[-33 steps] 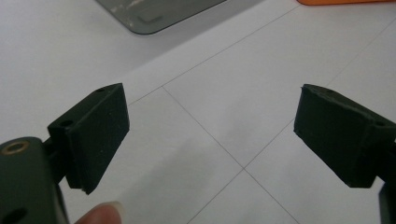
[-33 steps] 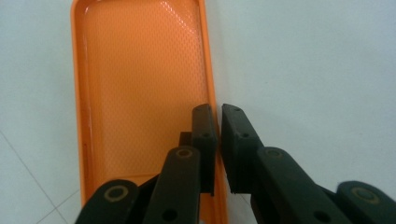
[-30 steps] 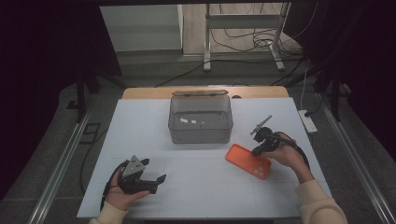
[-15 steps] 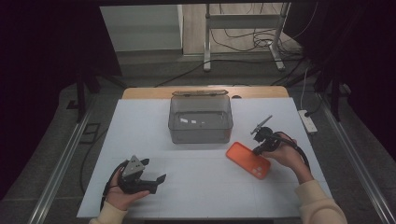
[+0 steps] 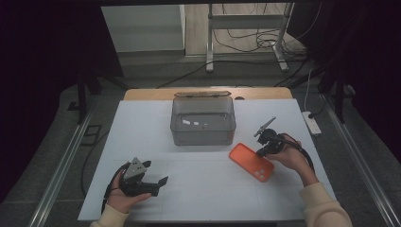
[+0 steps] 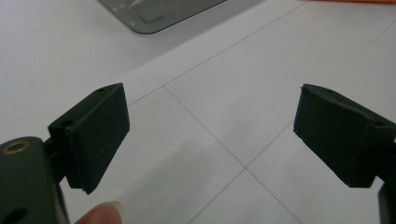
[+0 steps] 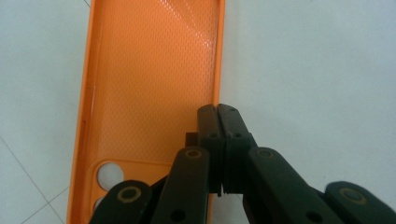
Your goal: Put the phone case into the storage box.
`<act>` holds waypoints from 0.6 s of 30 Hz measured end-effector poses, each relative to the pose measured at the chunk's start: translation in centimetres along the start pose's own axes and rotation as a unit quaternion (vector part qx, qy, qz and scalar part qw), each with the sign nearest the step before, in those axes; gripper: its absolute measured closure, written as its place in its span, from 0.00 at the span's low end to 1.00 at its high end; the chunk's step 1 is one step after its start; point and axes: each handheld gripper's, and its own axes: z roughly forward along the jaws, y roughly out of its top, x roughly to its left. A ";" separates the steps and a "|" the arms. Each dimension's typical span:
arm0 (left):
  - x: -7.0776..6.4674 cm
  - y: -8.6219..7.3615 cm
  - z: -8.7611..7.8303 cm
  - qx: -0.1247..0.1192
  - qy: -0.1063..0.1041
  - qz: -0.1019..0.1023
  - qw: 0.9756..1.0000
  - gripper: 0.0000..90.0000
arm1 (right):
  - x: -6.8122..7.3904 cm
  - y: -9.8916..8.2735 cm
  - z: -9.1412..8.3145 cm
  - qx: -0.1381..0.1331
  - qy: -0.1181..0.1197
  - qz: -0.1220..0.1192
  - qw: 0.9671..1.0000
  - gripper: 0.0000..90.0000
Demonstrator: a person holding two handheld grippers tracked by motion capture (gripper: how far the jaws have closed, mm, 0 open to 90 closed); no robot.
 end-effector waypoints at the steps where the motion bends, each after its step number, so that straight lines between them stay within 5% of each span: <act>1: 0.0 0.0 0.0 0.000 0.000 0.000 1.000 0.12 | 0.0 0.0 -0.1 -0.001 -0.001 -0.003 1.000 0.98; 18: 0.0 0.0 0.0 0.000 0.001 0.000 1.000 0.12 | 0.5 0.1 -1.6 -0.024 -0.002 -0.027 0.999 0.98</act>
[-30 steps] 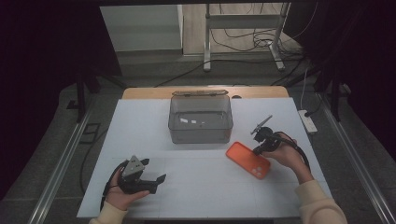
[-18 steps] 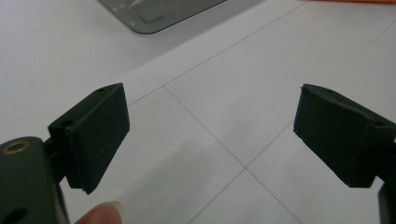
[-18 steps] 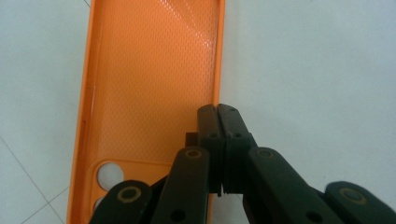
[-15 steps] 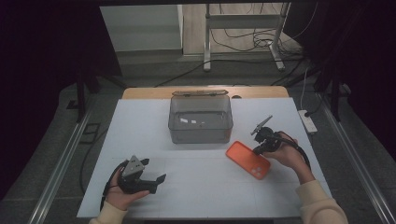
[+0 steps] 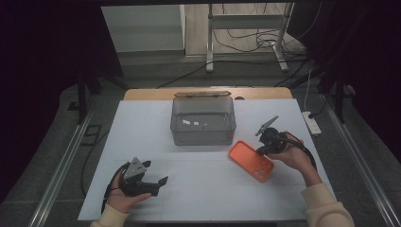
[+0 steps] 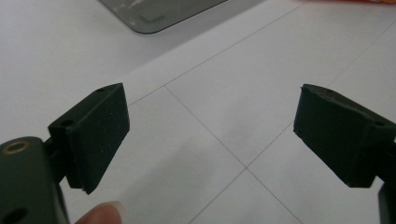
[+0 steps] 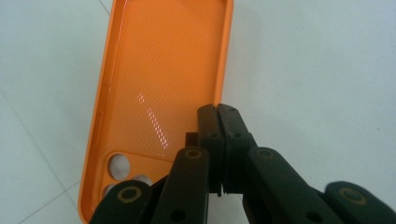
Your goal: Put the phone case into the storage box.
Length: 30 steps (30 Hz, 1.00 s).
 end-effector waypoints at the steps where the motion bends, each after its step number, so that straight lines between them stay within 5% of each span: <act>1: 0.0 0.0 0.0 0.000 0.000 0.000 1.000 0.12 | 0.0 0.0 -0.2 -0.003 0.002 0.001 1.000 0.98; 30: 0.0 0.0 0.1 0.001 -0.001 -0.001 1.000 0.12 | 0.3 0.1 -3.4 -0.060 0.001 0.001 0.998 0.98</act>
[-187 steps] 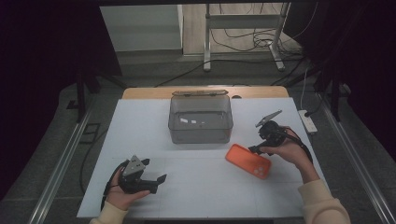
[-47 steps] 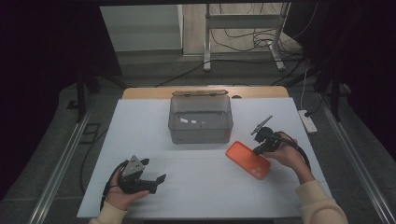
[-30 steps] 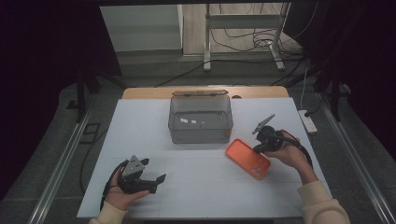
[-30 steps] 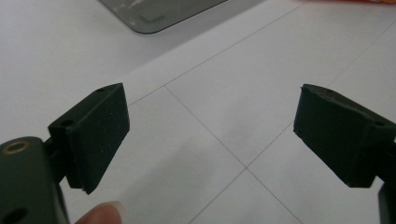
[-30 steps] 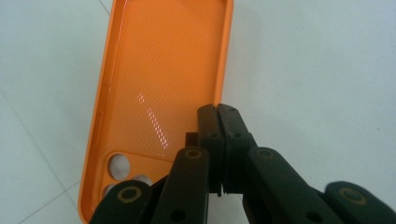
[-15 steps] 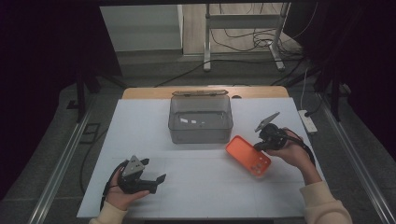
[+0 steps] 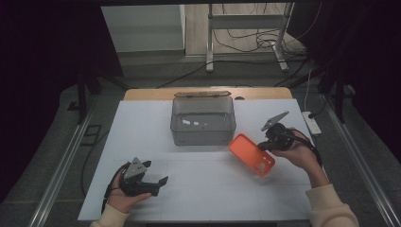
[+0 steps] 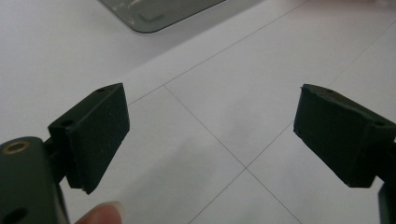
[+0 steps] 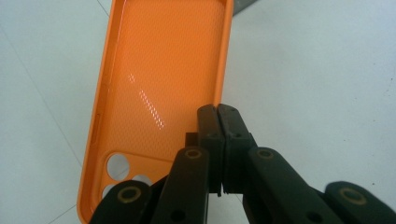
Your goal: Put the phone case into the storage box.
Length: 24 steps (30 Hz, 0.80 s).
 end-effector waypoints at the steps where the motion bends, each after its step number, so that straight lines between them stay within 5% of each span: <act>1: 0.0 0.0 0.0 0.000 0.000 0.000 1.000 0.12 | 0.0 0.0 -0.1 -0.001 0.000 -0.002 1.000 0.98; 24: 0.1 0.2 0.2 -0.001 -0.001 -0.004 1.000 0.12 | 0.9 0.5 -1.1 -0.015 0.001 -0.017 1.000 0.98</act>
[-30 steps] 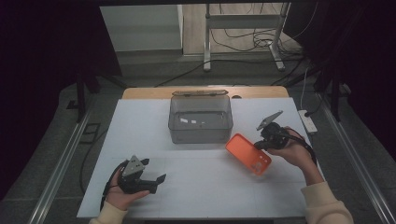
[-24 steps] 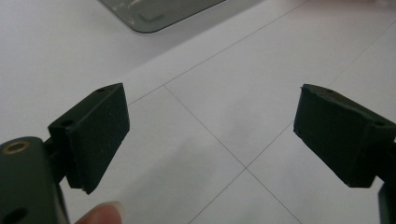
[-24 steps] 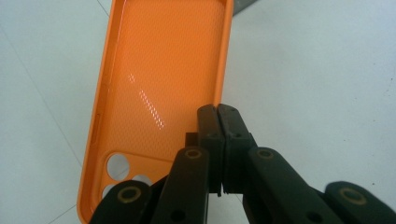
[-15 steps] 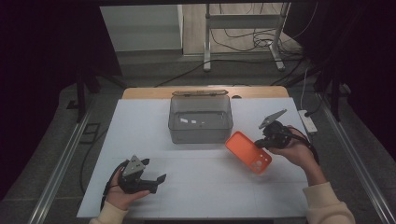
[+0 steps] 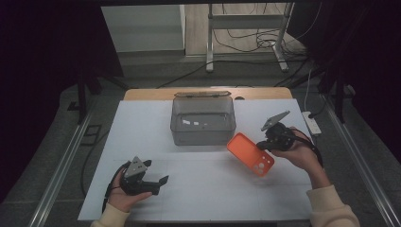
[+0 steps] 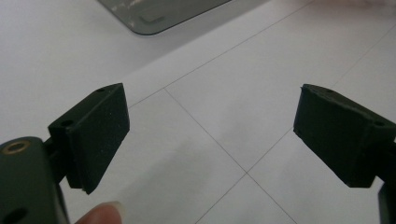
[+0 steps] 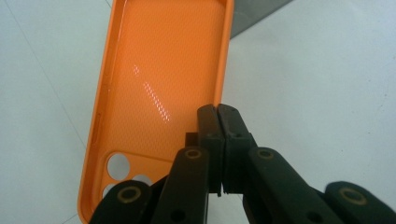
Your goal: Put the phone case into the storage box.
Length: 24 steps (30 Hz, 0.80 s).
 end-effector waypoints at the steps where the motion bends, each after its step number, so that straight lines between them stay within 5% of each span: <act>1: 0.0 0.0 0.0 0.000 0.000 0.000 1.000 0.12 | 0.1 0.0 0.0 0.000 0.001 0.002 1.000 0.98; 24: -0.1 0.2 0.1 0.000 -0.001 0.002 1.000 0.12 | 1.8 1.3 0.1 -0.011 0.003 -0.017 1.000 0.98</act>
